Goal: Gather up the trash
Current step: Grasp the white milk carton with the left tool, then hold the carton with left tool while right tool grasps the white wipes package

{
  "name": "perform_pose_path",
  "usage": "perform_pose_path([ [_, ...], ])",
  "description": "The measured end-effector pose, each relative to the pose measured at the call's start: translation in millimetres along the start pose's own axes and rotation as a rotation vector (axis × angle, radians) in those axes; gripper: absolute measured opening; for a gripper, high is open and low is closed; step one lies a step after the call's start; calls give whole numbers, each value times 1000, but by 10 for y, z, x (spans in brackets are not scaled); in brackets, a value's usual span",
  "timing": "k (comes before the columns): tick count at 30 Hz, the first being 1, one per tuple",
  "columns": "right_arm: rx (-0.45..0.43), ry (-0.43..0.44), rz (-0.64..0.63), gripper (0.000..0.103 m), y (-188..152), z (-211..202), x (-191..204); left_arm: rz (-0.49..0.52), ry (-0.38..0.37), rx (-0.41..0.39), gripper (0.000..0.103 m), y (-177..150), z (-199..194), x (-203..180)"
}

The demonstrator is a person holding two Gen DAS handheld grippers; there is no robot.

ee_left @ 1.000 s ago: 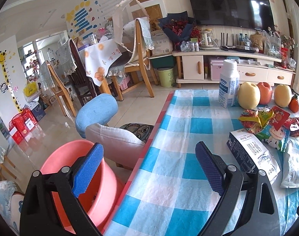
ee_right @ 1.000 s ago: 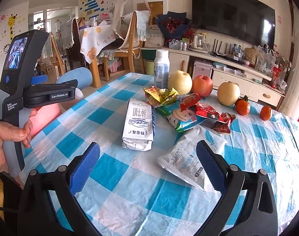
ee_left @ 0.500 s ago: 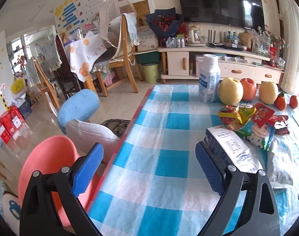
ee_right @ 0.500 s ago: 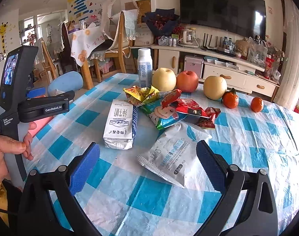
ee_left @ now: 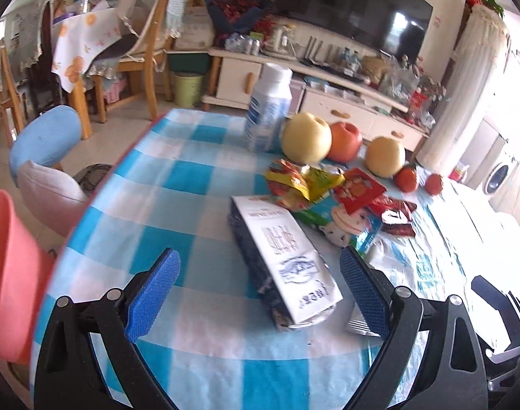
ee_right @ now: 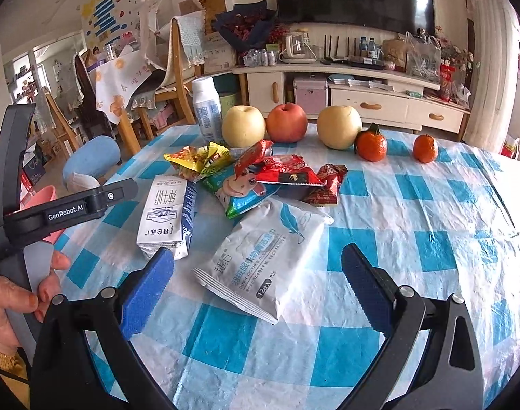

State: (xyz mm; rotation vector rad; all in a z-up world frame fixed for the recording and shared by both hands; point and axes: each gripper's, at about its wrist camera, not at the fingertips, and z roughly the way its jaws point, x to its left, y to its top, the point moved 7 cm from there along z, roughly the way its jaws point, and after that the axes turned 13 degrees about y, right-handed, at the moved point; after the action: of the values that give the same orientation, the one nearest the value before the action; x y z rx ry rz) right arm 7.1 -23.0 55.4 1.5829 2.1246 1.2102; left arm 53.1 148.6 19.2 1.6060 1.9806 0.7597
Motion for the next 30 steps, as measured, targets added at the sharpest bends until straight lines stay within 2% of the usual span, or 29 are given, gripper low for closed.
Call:
perform_pose_path([
  [8,5,-11,54,99,-3,-8,-237,62,14,88,94,-105,327,-358],
  [17,29,-25,126,99,-24,57,-531,56,80,148,93,-149,584,-398],
  [18,35,-18,135,99,-36,80,-551,53,84,149,92,-149,602,-395],
  [20,41,-7,148,99,-50,114,-575,43,87,159,78,-153,637,-387],
  [24,56,34,171,99,-68,190,-566,3,61,181,74,-163,689,-356],
  [30,77,86,188,99,-92,308,-497,18,74,162,70,-172,674,-353],
])
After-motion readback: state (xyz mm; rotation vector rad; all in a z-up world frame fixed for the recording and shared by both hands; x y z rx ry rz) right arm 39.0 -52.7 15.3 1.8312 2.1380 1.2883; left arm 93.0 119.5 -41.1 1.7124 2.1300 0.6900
